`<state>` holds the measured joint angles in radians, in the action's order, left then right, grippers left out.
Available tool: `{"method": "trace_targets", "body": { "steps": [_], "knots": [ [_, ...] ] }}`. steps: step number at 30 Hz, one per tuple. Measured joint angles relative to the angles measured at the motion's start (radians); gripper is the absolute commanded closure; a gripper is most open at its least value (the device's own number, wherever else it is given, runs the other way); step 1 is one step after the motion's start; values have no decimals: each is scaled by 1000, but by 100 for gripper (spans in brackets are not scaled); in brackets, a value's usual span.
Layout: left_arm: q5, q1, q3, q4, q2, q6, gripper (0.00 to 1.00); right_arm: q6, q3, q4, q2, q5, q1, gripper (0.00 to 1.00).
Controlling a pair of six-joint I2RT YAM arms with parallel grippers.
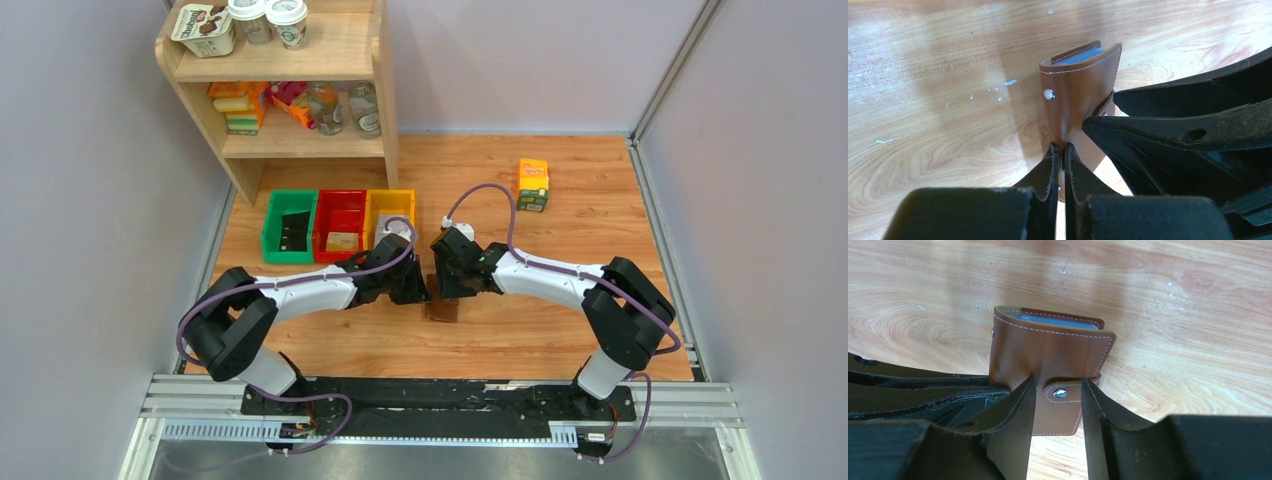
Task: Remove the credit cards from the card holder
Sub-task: Open the card holder at the center of the board.
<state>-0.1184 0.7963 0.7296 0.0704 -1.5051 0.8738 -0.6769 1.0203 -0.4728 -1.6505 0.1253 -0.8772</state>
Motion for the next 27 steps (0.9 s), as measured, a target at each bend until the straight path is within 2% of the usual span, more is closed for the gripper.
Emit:
{"method": "trace_targets", "body": {
  "steps": [7,14,24,27],
  "knots": [
    [21,5,0,20,10,0,100,-3,0,-2,-5,-8,0,61],
    [48,10,0,44,24,0,100,-5,4,0,-16,-25,0,74],
    [101,19,0,75,82,0,100,-13,8,14,-3,-13,-7,100],
    [109,22,0,75,94,1,100,-15,7,14,9,0,-8,100]
  ]
}}
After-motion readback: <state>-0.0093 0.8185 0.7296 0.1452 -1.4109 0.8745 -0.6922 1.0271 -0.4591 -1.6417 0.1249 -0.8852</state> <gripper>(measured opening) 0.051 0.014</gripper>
